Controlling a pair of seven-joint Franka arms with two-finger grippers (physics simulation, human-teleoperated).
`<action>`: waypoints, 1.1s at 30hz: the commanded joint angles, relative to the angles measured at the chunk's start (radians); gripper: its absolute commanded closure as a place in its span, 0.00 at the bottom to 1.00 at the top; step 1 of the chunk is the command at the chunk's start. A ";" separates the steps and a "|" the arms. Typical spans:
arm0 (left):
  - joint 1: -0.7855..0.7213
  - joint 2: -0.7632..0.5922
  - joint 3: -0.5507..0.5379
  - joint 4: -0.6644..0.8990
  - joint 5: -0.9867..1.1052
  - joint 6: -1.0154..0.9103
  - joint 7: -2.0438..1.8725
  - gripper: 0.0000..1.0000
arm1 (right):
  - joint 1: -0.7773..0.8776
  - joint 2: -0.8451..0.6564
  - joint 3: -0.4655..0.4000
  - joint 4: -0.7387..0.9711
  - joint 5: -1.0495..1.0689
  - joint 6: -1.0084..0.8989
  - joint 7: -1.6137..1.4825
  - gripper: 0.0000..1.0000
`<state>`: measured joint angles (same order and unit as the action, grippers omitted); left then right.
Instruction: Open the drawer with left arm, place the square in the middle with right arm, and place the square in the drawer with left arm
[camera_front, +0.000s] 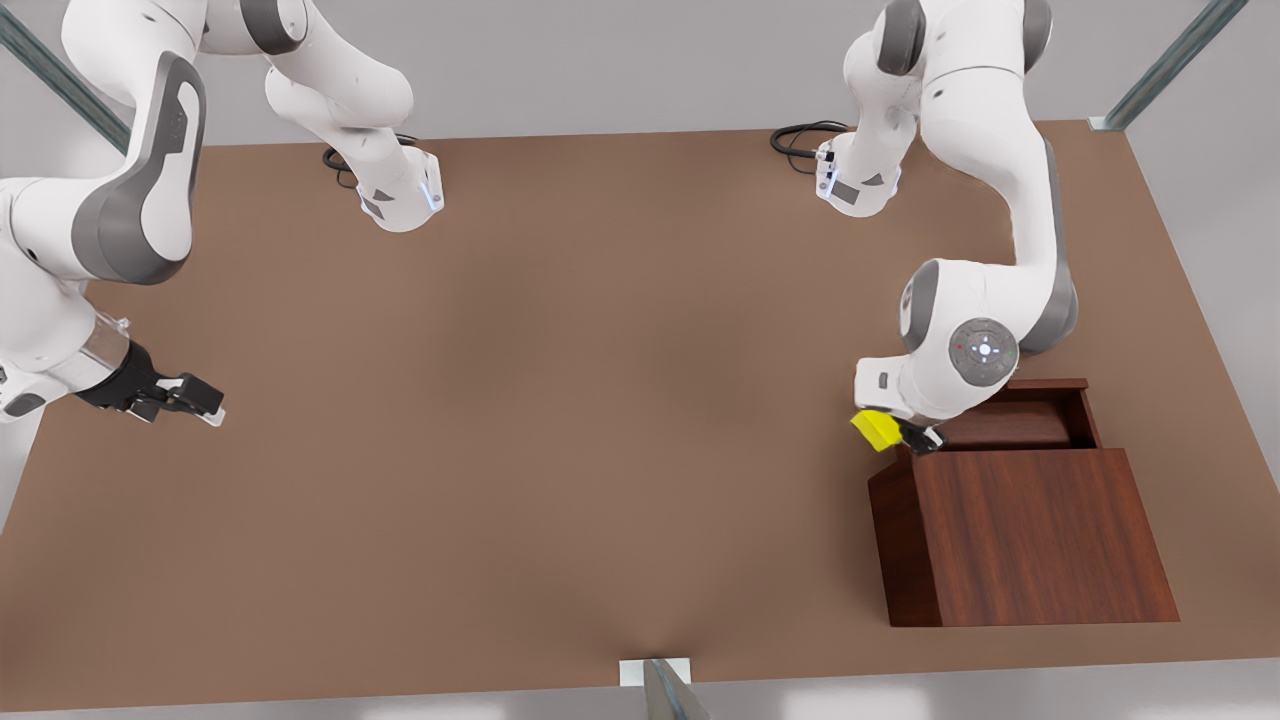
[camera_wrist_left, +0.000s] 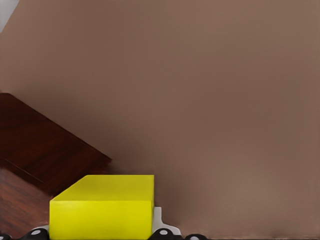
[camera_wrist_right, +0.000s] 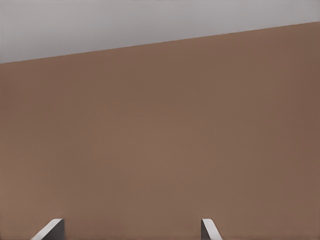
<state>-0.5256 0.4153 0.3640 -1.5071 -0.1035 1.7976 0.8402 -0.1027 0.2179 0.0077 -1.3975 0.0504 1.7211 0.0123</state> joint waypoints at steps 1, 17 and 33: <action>-0.002 -0.003 0.004 -0.005 -0.008 0.000 0.005 0.24 | 0.000 0.000 0.000 0.000 0.000 0.000 0.000 0.00; 0.088 0.017 0.170 -0.102 -0.016 0.029 0.313 0.23 | 0.003 0.000 0.000 0.000 0.000 0.000 -0.002 0.00; 0.087 -0.026 0.158 0.094 -0.139 -0.195 -0.234 0.00 | 0.003 0.000 0.002 0.000 0.000 0.000 0.000 0.00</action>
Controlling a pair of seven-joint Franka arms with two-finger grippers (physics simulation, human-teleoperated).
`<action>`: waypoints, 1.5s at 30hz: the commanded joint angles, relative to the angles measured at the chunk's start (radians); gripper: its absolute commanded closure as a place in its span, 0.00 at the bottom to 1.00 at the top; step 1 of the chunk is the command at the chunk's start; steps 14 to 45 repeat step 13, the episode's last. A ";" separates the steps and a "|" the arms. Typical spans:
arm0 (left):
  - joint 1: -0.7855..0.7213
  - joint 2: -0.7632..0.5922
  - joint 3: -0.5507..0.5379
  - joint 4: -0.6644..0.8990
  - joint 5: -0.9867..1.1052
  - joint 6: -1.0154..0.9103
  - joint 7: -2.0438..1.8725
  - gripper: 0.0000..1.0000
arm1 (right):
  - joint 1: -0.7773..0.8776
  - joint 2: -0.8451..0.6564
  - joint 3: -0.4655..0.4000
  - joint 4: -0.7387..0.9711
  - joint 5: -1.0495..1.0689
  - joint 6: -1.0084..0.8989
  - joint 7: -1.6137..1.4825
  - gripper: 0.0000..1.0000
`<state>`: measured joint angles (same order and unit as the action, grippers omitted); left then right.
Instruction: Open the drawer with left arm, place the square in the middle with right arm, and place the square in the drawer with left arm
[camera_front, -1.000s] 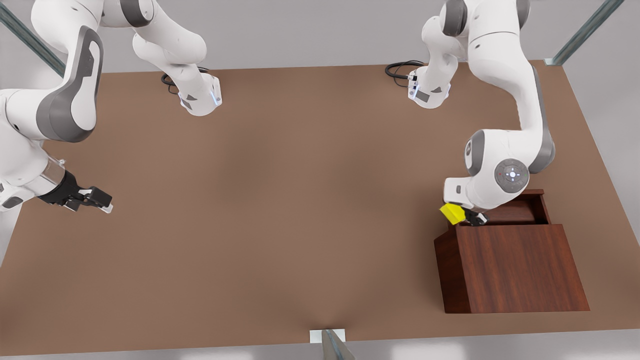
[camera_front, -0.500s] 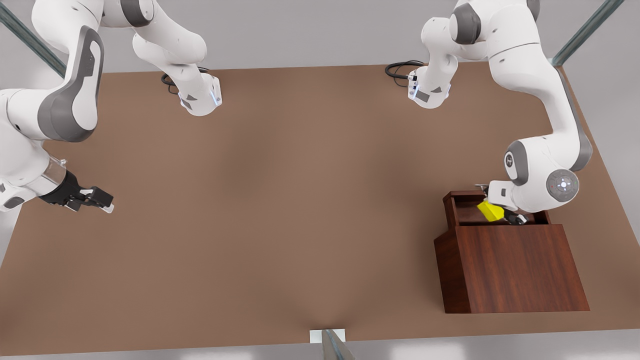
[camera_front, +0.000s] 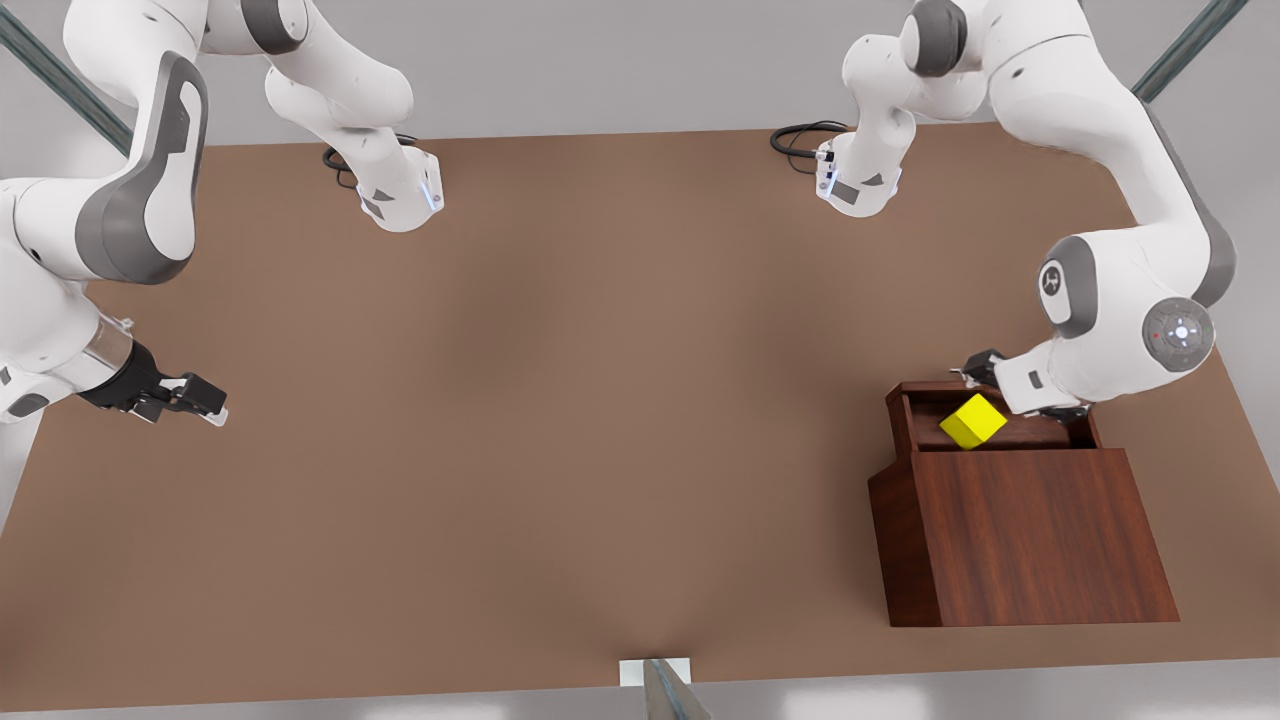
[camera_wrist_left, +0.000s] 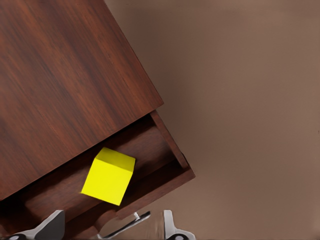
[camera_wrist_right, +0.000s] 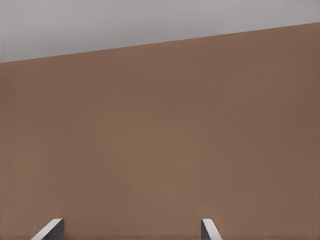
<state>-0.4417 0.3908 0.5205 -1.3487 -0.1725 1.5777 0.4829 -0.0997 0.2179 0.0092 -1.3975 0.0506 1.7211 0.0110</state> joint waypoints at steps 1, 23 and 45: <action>0.000 0.000 0.000 0.011 -0.082 -0.005 -0.023 0.00 | 0.000 0.000 0.000 0.000 0.000 0.000 0.000 0.00; 0.287 -0.191 -0.542 -0.075 0.242 0.182 -0.458 0.00 | 0.006 0.000 0.000 0.000 0.000 0.000 0.001 0.00; 0.287 -0.191 -0.542 -0.075 0.242 0.182 -0.458 0.00 | 0.006 0.000 0.000 0.000 0.000 0.000 0.001 0.00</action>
